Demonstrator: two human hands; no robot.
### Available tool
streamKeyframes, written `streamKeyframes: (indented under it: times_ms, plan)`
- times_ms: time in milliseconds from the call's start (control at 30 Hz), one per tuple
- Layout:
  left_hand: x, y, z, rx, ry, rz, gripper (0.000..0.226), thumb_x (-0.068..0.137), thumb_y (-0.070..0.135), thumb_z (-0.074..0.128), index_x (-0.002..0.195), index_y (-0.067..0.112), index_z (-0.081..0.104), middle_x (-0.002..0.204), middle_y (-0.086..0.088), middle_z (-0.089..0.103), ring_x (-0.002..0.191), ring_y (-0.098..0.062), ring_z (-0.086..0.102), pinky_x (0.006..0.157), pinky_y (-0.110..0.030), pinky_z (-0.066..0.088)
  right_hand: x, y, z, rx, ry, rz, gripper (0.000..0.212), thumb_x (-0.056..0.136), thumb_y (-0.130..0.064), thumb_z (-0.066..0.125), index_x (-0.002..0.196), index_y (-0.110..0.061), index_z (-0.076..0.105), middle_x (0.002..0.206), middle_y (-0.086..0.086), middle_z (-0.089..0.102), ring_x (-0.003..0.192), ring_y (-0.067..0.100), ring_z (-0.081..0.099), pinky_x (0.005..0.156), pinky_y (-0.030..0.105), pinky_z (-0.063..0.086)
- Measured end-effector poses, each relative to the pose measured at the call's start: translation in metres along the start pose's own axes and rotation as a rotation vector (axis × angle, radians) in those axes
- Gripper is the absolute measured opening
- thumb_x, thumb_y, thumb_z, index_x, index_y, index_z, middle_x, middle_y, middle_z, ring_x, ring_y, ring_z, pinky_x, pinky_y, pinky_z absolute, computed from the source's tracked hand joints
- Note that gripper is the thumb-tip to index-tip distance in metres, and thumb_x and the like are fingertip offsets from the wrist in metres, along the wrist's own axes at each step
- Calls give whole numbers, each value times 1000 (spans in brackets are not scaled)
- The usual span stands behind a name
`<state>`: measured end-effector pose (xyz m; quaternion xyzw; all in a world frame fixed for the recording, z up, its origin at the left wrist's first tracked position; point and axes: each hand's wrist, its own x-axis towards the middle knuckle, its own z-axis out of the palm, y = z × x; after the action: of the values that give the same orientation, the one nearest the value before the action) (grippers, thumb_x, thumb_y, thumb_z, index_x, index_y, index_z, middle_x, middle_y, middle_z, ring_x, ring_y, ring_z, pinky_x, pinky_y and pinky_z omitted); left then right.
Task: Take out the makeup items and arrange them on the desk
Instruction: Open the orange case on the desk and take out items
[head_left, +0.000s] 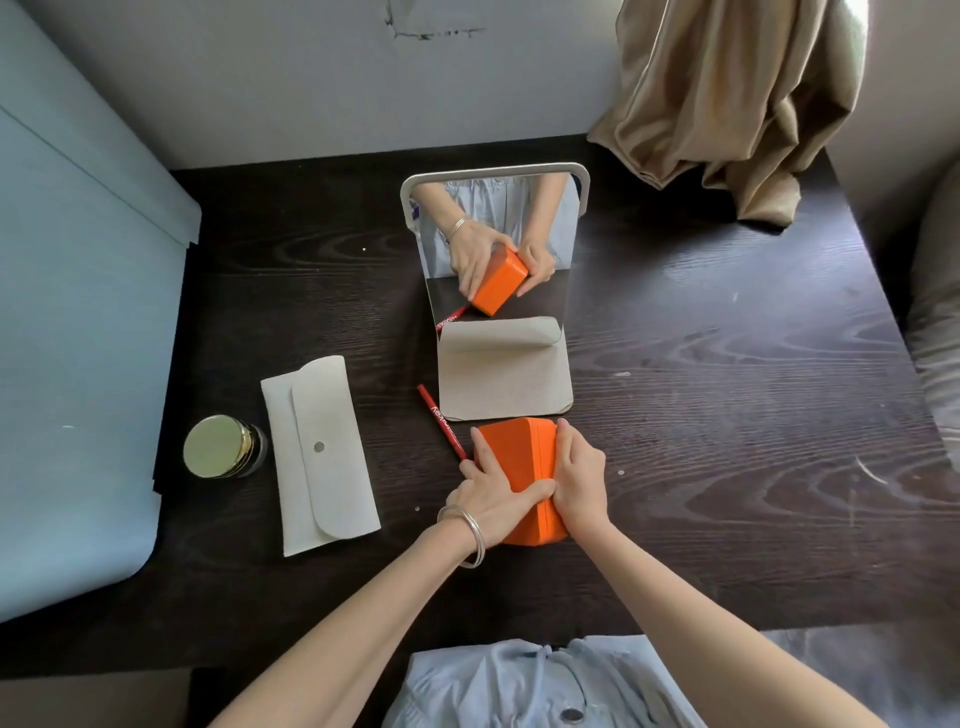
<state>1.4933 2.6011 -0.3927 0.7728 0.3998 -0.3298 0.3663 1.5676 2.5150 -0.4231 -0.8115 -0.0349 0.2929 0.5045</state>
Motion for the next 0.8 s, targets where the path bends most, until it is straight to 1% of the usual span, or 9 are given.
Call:
streamKeyframes:
  times_ms: [167, 267, 333, 400, 533, 600, 633, 700, 800]
  plan:
    - [-1, -1, -3, -27, -20, 2, 113, 78, 73, 44, 143, 17, -29, 144, -18, 25, 121, -36, 47, 100, -46, 40, 0, -2, 2, -36, -16, -16, 38, 102, -30, 31, 74, -14, 52, 68, -2, 55, 62, 7, 52, 60, 19, 39]
    - [-6, -5, -4, -58, -77, 30, 107, 79, 72, 42, 143, 22, -27, 146, -18, 25, 123, -38, 45, 104, -49, 36, 7, 11, -11, -109, 6, 57, 35, 101, -29, 33, 87, -15, 62, 80, -1, 62, 76, 14, 58, 69, 26, 39]
    - [-15, -5, 6, -24, -83, 44, 107, 77, 74, 41, 143, 25, -28, 145, -16, 26, 124, -38, 45, 105, -48, 35, 6, 27, -22, -149, 1, 78, 30, 99, -24, 36, 90, -15, 64, 87, 1, 65, 85, 18, 60, 70, 27, 40]
    - [-20, -4, 16, -8, -60, 32, 109, 78, 73, 44, 142, 24, -30, 144, -15, 26, 121, -36, 47, 103, -46, 37, -1, 35, -24, -134, 4, 97, 29, 99, -22, 38, 88, -16, 64, 85, -2, 65, 84, 15, 59, 69, 22, 41]
    - [-14, -8, 14, -72, -76, 20, 107, 79, 72, 44, 142, 26, -29, 148, -16, 23, 124, -36, 46, 104, -48, 38, -4, 33, -20, -128, 48, 149, 38, 101, -24, 33, 83, -1, 57, 73, 2, 59, 66, 9, 51, 61, 13, 38]
    - [-10, -14, 7, -107, -104, 13, 107, 78, 71, 46, 142, 29, -29, 149, -15, 20, 125, -36, 45, 103, -49, 38, -3, 30, -15, -131, 59, 147, 39, 102, -23, 32, 83, 1, 56, 71, 2, 57, 62, 6, 49, 60, 4, 37]
    - [-10, -15, 5, -128, -110, 24, 107, 78, 70, 48, 142, 30, -28, 150, -14, 20, 125, -36, 45, 103, -49, 38, -4, 30, -13, -130, 68, 135, 39, 102, -23, 32, 83, 0, 56, 71, 2, 57, 61, 6, 49, 59, 4, 38]
    - [-10, -16, 2, -181, -111, 40, 107, 78, 68, 50, 143, 30, -26, 151, -14, 19, 127, -36, 43, 104, -49, 38, -5, 30, -10, -133, 75, 121, 39, 102, -24, 32, 84, 0, 56, 70, 2, 56, 61, 7, 49, 58, 13, 39]
    - [-5, -21, -2, -278, -124, 43, 106, 79, 64, 54, 145, 31, -21, 152, -14, 17, 131, -35, 38, 107, -47, 35, -2, 25, -10, -127, 74, 119, 36, 102, -25, 30, 91, -3, 56, 78, 3, 57, 69, 12, 52, 61, 12, 39]
